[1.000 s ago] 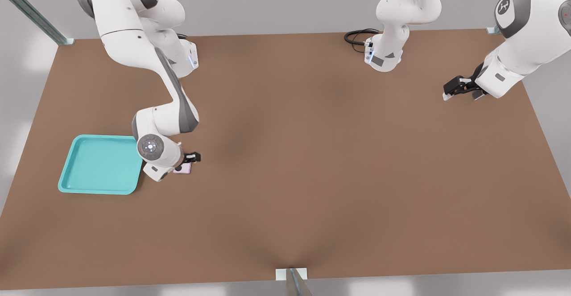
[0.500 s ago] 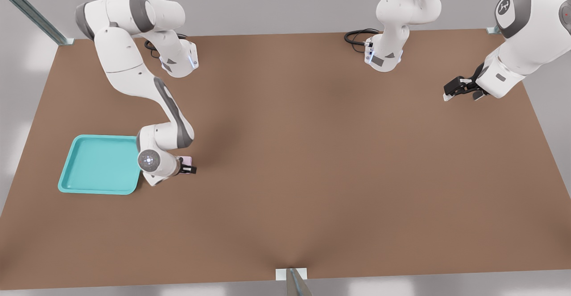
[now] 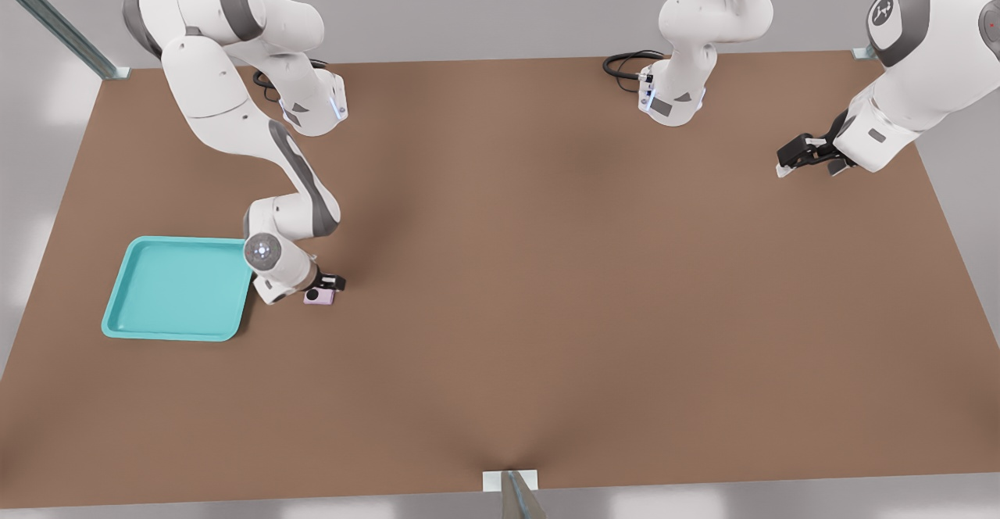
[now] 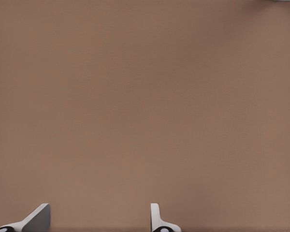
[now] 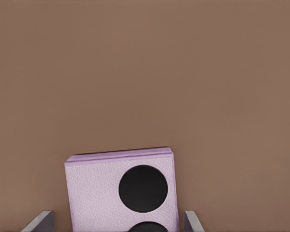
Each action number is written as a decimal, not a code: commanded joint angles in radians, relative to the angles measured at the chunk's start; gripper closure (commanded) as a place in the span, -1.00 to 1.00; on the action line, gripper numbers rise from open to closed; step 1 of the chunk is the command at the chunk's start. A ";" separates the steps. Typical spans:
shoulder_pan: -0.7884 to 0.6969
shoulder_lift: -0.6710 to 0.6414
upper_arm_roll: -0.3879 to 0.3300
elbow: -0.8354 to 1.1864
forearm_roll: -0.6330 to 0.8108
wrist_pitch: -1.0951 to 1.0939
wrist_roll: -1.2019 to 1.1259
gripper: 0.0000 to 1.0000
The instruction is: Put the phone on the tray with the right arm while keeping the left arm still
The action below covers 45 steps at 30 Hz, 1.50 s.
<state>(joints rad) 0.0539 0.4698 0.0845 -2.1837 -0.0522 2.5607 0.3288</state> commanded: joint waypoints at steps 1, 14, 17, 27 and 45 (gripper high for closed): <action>-0.002 0.004 0.001 -0.001 0.002 0.049 -0.016 -1.00; -0.085 -0.036 0.011 0.007 0.002 0.053 -0.129 -0.57; -0.173 -0.083 0.011 0.076 0.002 -0.068 -0.235 -0.57; -0.514 -0.054 0.009 0.128 0.005 -0.155 -0.680 -0.96; 0.004 -0.358 -0.138 0.759 0.035 -1.054 -0.364 -1.00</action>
<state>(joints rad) 0.0561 0.1166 -0.0428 -1.4243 -0.0365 1.6550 -0.0624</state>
